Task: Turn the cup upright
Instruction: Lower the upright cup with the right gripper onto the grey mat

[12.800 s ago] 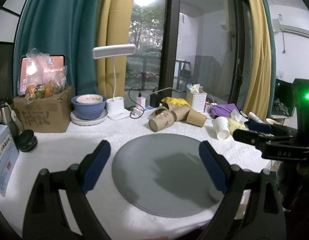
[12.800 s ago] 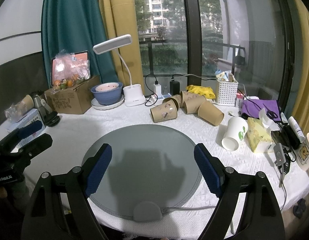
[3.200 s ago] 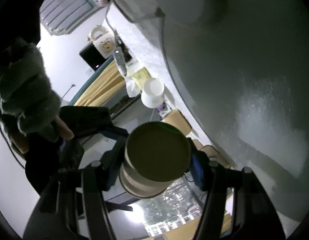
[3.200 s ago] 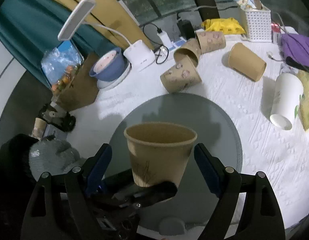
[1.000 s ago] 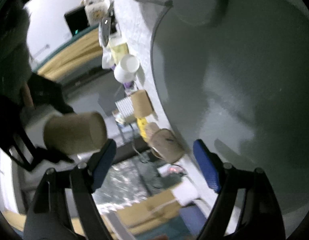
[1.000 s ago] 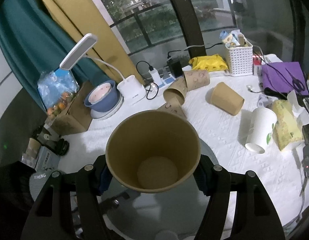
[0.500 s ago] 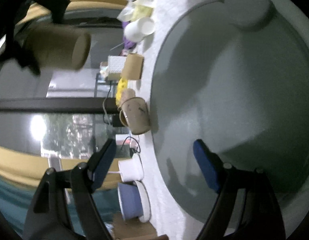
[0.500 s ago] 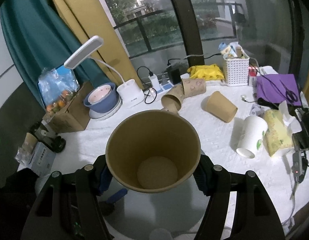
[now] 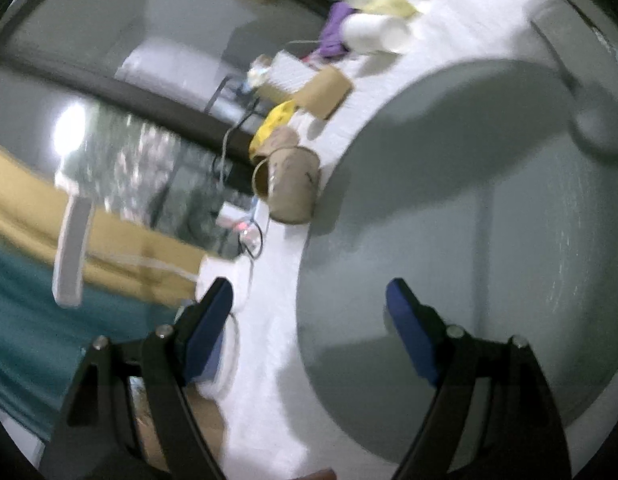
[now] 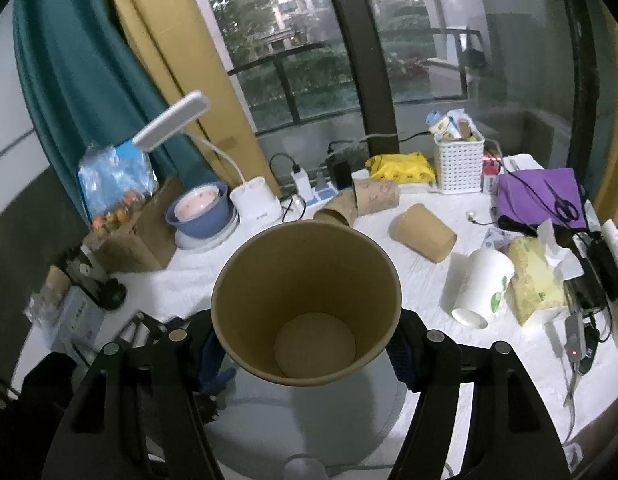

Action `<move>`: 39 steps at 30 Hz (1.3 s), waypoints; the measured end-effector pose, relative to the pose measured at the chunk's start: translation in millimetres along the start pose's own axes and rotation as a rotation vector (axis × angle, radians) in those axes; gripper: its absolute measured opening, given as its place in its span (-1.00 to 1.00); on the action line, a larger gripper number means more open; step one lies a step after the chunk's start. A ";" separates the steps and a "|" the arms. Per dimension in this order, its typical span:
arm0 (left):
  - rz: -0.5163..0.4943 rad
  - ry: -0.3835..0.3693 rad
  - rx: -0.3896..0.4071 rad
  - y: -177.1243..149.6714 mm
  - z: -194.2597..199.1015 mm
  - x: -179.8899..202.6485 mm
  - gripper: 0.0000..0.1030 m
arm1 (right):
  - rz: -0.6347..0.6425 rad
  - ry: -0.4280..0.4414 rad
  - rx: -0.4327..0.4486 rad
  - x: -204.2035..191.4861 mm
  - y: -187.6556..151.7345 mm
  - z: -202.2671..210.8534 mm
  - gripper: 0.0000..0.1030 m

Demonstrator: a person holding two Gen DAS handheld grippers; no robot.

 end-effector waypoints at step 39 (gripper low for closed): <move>1.104 -0.119 0.081 -78.0 22.1 -90.0 0.56 | 0.351 -0.034 -0.035 -52.8 -60.4 -147.6 0.37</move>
Point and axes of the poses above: each gripper's, at about its wrist camera, not at the fingertips, and z roughly against the way its jaws point, x to its right, y to its top, the point moved 3 cm from there along -z, roughly the way its jaws point, and after that the axes turned 4 degrees about -z, right-handed, at the moved point
